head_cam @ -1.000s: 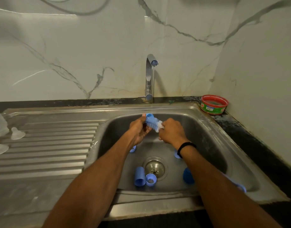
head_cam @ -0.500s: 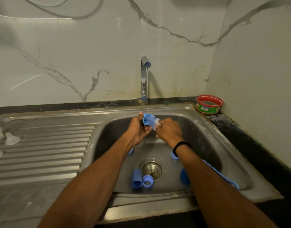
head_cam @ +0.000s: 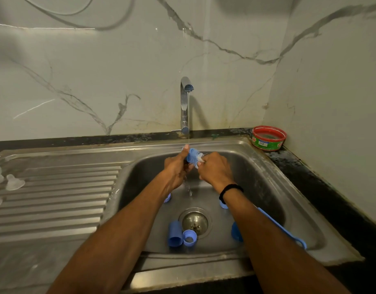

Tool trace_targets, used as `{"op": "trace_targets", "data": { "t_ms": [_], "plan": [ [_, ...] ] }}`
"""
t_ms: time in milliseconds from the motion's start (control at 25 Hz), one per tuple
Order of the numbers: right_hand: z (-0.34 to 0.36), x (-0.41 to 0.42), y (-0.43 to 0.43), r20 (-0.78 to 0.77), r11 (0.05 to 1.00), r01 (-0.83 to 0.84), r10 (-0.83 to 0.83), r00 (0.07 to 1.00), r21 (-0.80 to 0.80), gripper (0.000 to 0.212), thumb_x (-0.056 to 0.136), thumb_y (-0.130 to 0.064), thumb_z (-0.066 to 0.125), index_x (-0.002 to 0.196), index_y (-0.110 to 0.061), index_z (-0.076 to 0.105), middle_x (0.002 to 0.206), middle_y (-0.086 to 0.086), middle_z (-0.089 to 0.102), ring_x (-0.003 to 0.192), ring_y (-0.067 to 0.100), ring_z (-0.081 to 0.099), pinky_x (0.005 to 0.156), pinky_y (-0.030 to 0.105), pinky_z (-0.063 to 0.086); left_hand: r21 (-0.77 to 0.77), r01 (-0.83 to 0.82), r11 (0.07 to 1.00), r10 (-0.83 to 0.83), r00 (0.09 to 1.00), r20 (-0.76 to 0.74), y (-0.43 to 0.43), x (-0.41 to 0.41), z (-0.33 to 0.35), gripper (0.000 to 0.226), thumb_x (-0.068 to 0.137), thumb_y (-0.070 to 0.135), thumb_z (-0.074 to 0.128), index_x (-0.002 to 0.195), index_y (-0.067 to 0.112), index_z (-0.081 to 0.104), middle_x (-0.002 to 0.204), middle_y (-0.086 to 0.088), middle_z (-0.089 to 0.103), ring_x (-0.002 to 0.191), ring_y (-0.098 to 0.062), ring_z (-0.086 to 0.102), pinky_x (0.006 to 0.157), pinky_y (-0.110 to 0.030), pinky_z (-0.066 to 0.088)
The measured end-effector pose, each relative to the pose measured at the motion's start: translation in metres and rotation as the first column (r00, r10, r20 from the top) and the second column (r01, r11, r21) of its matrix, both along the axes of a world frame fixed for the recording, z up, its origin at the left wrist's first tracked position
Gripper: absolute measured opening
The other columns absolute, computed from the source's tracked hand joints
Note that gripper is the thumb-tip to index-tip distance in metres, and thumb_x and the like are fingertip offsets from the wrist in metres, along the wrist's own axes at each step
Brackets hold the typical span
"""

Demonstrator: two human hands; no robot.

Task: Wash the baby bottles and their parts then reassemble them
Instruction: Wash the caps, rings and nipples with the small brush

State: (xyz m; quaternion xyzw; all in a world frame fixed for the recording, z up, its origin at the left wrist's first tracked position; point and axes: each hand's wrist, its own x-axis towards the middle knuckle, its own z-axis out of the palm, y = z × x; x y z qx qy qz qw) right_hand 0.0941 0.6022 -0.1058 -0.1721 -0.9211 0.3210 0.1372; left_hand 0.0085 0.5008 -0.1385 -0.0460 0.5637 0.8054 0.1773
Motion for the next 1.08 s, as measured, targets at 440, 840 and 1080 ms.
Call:
{"op": "trace_targets", "data": {
  "t_ms": [440,840,1080],
  "plan": [
    [-0.001,-0.004,-0.009,-0.032,0.999,0.012,-0.014,0.999,-0.042,0.028,0.092,-0.029,0.065,0.11,-0.008,0.066,0.094,0.006,0.069,0.082,0.02,0.067,0.064,0.027,0.052,0.089,0.015,0.996,-0.019,0.999,0.045,-0.004,0.013,0.008,0.046,0.087,0.03,0.077,0.117,-0.004,0.064,0.104,-0.02,0.075,0.091,-0.028,0.076,0.075,-0.038,0.063],
    [0.005,-0.004,-0.008,-0.046,0.998,0.001,-0.003,0.999,-0.057,0.023,0.092,-0.026,0.063,0.104,-0.008,0.07,0.087,0.004,0.068,0.074,0.018,0.064,0.053,0.021,0.046,0.085,-0.048,0.995,0.044,0.998,0.05,-0.005,0.014,0.013,0.044,0.088,0.03,0.076,0.112,-0.006,0.066,0.1,-0.022,0.075,0.08,-0.026,0.076,0.061,-0.033,0.063],
    [0.005,-0.003,-0.01,-0.066,0.995,-0.018,0.012,0.998,-0.094,0.02,0.092,-0.026,0.063,0.101,-0.009,0.069,0.087,0.007,0.069,0.075,0.02,0.066,0.059,0.027,0.053,0.089,-0.024,0.996,0.02,0.999,0.044,-0.008,0.013,0.013,0.045,0.09,0.027,0.075,0.117,-0.007,0.064,0.101,-0.022,0.075,0.084,-0.027,0.076,0.068,-0.036,0.064]
  ]
}}
